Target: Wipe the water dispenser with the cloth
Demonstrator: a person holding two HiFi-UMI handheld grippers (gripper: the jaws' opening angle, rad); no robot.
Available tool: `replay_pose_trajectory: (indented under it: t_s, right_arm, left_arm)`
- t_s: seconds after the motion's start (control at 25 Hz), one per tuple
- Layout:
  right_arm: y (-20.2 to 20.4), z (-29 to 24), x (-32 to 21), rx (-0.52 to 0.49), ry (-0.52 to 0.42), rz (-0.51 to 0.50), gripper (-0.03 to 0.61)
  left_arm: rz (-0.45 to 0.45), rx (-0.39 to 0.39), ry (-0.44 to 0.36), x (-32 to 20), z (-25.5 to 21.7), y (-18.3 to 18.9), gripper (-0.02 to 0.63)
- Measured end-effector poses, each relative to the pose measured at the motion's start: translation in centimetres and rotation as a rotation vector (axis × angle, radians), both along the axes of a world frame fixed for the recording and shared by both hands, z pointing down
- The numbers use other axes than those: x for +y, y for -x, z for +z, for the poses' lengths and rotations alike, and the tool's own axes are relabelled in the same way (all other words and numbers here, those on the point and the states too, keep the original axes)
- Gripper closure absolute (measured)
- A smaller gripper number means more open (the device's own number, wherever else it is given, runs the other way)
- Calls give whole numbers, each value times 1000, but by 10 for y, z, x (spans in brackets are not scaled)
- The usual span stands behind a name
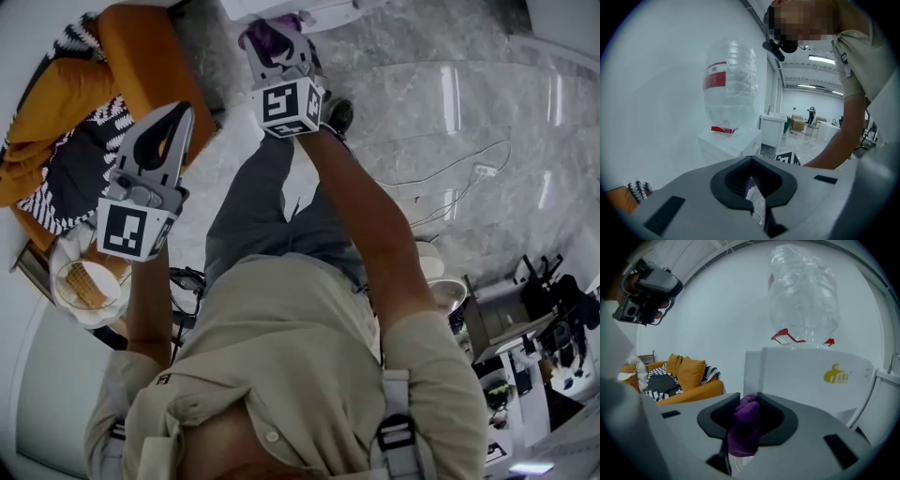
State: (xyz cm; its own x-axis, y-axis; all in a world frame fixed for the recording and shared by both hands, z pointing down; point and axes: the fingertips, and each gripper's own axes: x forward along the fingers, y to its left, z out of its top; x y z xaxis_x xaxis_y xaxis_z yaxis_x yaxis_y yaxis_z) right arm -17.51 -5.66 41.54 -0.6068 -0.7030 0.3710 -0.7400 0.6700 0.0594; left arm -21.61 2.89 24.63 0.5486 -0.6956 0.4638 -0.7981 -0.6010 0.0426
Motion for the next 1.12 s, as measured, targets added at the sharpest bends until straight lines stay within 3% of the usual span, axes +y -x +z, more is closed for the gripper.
replay_pose_trajectory:
  t_s: [0.36, 0.56, 0.76, 0.88, 1.12]
  right_arm:
    - [2, 87, -2, 60, 140, 29, 457]
    - [2, 108, -4, 11, 152, 45, 456]
    - [-9, 145, -1, -29, 230, 15, 456]
    - [-18, 155, -13, -8, 226, -8, 457]
    - [-19, 180, -16, 146, 149, -139, 457]
  left_arm:
    - [48, -16, 12, -4, 20, -5, 597]
    - [55, -21, 14, -4, 36, -7, 597]
    - [61, -40, 21, -4, 53, -13, 597]
    - [54, -36, 19, -10, 56, -17, 597]
    - [39, -47, 19, -16, 59, -17, 597]
